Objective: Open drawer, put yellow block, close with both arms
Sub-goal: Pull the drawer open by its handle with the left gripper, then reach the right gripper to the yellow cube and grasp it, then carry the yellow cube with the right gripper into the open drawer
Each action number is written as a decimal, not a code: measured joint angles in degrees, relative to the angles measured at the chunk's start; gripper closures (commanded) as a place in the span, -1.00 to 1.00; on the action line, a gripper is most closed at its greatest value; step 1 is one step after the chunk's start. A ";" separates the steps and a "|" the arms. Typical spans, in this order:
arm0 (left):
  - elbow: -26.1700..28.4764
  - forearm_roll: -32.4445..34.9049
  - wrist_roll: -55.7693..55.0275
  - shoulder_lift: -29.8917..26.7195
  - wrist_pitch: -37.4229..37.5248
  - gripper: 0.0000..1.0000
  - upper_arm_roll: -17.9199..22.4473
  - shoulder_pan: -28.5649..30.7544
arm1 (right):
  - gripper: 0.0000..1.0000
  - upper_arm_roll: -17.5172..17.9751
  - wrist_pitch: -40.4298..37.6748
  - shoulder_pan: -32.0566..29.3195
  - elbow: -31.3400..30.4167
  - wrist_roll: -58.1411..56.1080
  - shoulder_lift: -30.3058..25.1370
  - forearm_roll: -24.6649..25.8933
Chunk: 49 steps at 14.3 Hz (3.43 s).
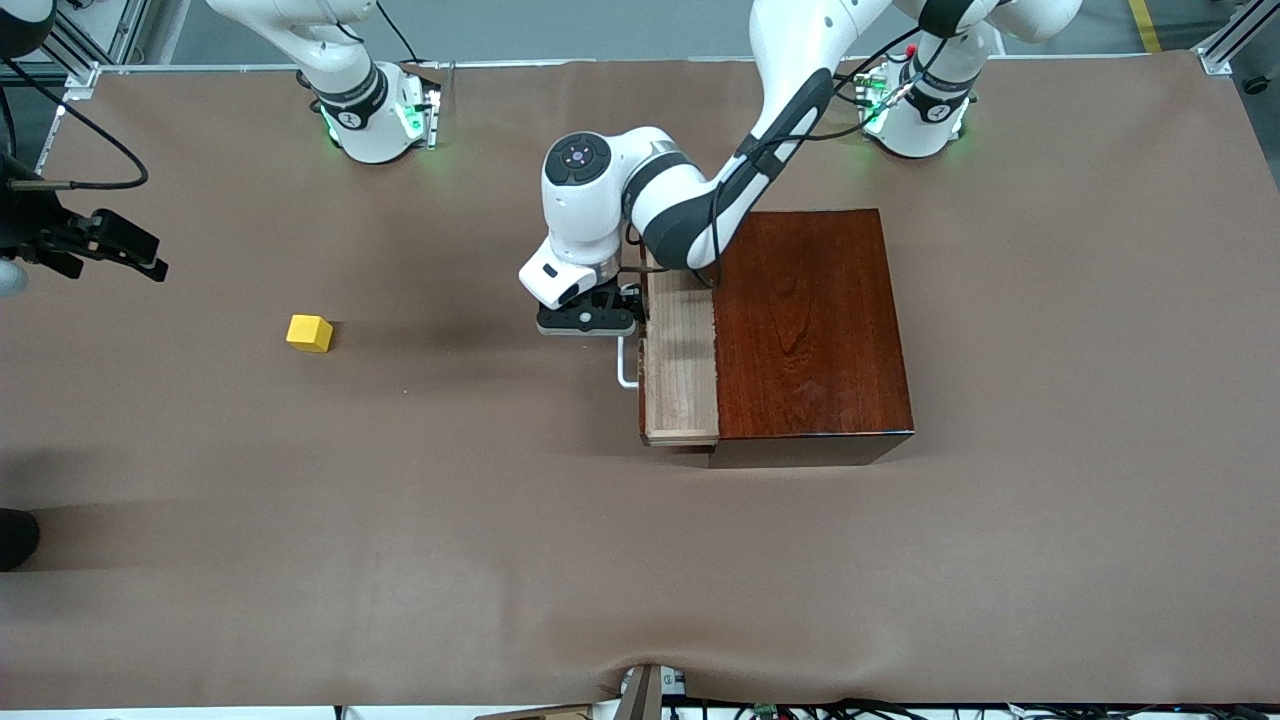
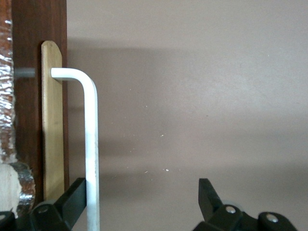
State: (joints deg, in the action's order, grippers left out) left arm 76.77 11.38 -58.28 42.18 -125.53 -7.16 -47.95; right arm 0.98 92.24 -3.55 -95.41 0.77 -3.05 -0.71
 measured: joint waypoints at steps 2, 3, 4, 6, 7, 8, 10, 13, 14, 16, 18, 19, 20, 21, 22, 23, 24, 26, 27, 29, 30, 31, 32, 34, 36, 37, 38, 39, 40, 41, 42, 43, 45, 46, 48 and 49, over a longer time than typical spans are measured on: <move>-0.13 0.00 0.02 0.16 0.01 -1.00 0.02 -0.02 | -1.00 -0.01 -0.01 0.00 0.00 0.00 0.00 0.00; -0.17 0.00 0.02 0.23 0.01 -1.00 0.03 -0.04 | -1.00 -0.01 -0.02 0.00 0.00 0.00 0.00 0.00; -0.19 0.00 0.02 0.24 0.01 -1.00 0.05 -0.06 | -1.00 -0.01 -0.02 0.00 0.00 0.00 0.00 0.00; -0.19 0.00 0.06 0.25 -0.01 -1.00 0.11 -0.13 | -1.00 -0.01 -0.10 0.00 0.00 0.00 0.01 0.00; -0.19 0.00 0.06 0.25 -0.02 -1.00 0.11 -0.14 | -1.00 -0.03 -0.50 0.00 -0.01 0.00 0.01 0.00; -0.19 0.00 0.06 0.25 -0.03 -1.00 0.12 -0.14 | -1.00 -0.11 -1.22 -0.02 -0.02 0.00 0.01 0.02; -0.20 0.00 0.06 0.31 -0.87 -1.00 0.06 -0.20 | -1.00 -0.46 -3.21 -0.27 -0.20 -0.11 -0.23 0.50; -0.78 0.00 0.06 1.18 -3.08 -1.00 0.07 -0.73 | -1.00 -1.13 -3.72 -3.08 -4.94 -1.83 -4.30 0.97; -0.84 0.00 0.06 1.22 -3.08 -1.00 0.08 -0.73 | -1.00 -1.34 -2.89 -3.82 -8.00 -2.29 -6.67 0.97; -0.89 0.00 0.06 1.28 -3.45 -1.00 0.11 -0.72 | -1.00 -1.36 -0.27 -4.21 -14.24 -2.47 -10.99 0.97; -0.93 0.00 0.06 1.48 -4.91 -1.00 0.12 -0.72 | -1.00 -0.85 2.08 -4.11 -18.15 -2.47 -12.97 0.97; -0.99 0.00 0.06 1.67 -6.10 -1.00 0.07 -0.73 | -1.00 -0.57 4.07 -3.99 -20.19 -2.47 -13.19 0.97; -1.16 0.00 0.06 1.96 -7.47 -1.00 0.00 -0.78 | -1.00 -0.37 6.93 -3.87 -22.89 -2.47 -13.16 0.97; -1.30 0.00 0.06 2.19 -7.91 -1.00 -0.01 -0.85 | -1.00 -0.22 10.81 -3.82 -26.37 -2.47 -13.05 0.97; -1.36 0.00 0.06 2.25 -7.92 -1.00 0.01 -0.85 | -1.00 -0.17 15.13 -3.82 -29.98 -2.47 -12.88 0.97; -1.37 -0.01 0.06 2.25 -7.92 -1.00 0.02 -0.86 | -1.00 -0.16 19.57 -3.82 -33.73 -2.47 -12.68 0.97; -1.38 -0.01 0.06 2.25 -7.92 -1.00 0.02 -0.86 | -1.00 -0.15 23.84 -3.82 -37.38 -2.47 -12.40 0.97; -1.42 -0.01 0.06 2.25 -7.86 -1.00 0.02 -0.86 | -1.00 -0.15 31.22 -3.83 -42.43 -2.46 -10.67 0.98; -1.46 -0.01 0.06 2.25 -7.79 -1.00 0.03 -0.86 | -1.00 -0.18 34.20 -3.86 -43.55 -2.46 -8.83 0.98; -1.64 -0.01 0.00 2.25 -7.72 -1.00 0.04 -0.84 | -1.00 -0.27 39.87 -3.99 -44.11 -2.46 -3.02 0.97; -1.75 -0.07 -0.04 2.20 -7.68 -1.00 0.05 -0.81 | -1.00 -0.31 42.59 -4.03 -44.14 -2.46 0.30 0.97; -1.86 -0.10 -0.04 2.12 -7.66 -1.00 0.06 -0.80 | -1.00 -0.35 45.47 -4.07 -44.26 -2.46 3.58 0.97; -2.17 -0.11 -0.04 2.02 -7.94 -1.00 0.03 -0.81 | -1.00 -0.39 48.50 -4.10 -44.55 -2.46 6.53 0.97; -3.60 -0.24 -0.04 1.76 -8.59 -1.00 -0.07 -0.97 | -1.00 -0.42 52.97 -4.11 -45.23 -2.46 11.05 0.97; -4.24 -0.27 -0.04 1.12 -7.50 -1.00 -0.10 -1.01 | -1.00 -0.46 54.61 -4.12 -45.40 -2.46 13.77 0.97; -4.51 -0.27 -0.04 0.69 -6.64 -1.00 -0.08 -0.98 | -1.00 -0.49 55.16 -4.13 -45.44 -2.46 14.79 0.97; -4.70 -0.27 -0.04 0.13 -5.67 -1.00 -0.06 -0.89 | -0.96 -0.53 55.57 -4.13 -45.46 -2.46 15.75 0.97; -4.84 -0.27 -0.04 -0.50 -4.86 -1.00 0.01 -0.74 | -0.35 -0.57 55.73 -4.13 -45.46 -2.48 16.57 0.97; -4.99 -0.27 -0.04 -1.32 -4.06 -1.00 0.15 -0.37 | 0.11 -0.59 55.73 -4.13 -45.46 -2.48 17.14 0.97; -5.15 -0.27 -0.04 -2.37 -2.75 -1.00 0.31 0.37 | 0.37 -0.60 55.72 -4.12 -45.46 -2.49 17.41 0.97; -5.34 -0.27 -0.02 -3.77 -0.83 -1.00 0.48 1.79 | 0.69 -0.61 55.45 -4.13 -45.45 -2.50 17.44 0.97; -5.42 -0.27 0.11 -4.97 0.82 -1.00 0.55 3.46 | 0.88 -0.62 54.67 -4.13 -45.41 -2.50 17.44 0.97; -5.48 -0.27 1.03 -7.26 3.81 -1.00 0.61 7.53 | 1.00 -0.68 51.78 -4.14 -45.18 -2.49 17.35 0.97; -5.50 -0.27 1.46 -8.37 5.05 -1.00 0.63 9.83 | 1.00 -0.69 50.16 -4.14 -44.90 -2.49 17.17 0.97; -5.51 -0.27 2.01 -10.67 7.51 -1.00 0.61 14.46 | 1.00 -0.68 45.69 -4.13 -43.16 -2.49 16.15 0.97; -5.50 -0.27 2.08 -11.83 8.91 -1.00 0.60 16.72 | 1.00 -0.64 42.60 -4.10 -41.48 -2.49 14.92 0.97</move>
State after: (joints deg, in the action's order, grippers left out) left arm 71.27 11.11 -56.20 30.35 -116.62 -6.56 -31.23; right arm 0.34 134.85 -7.65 -136.89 -1.72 11.87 0.26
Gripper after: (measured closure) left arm 0.000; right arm 0.445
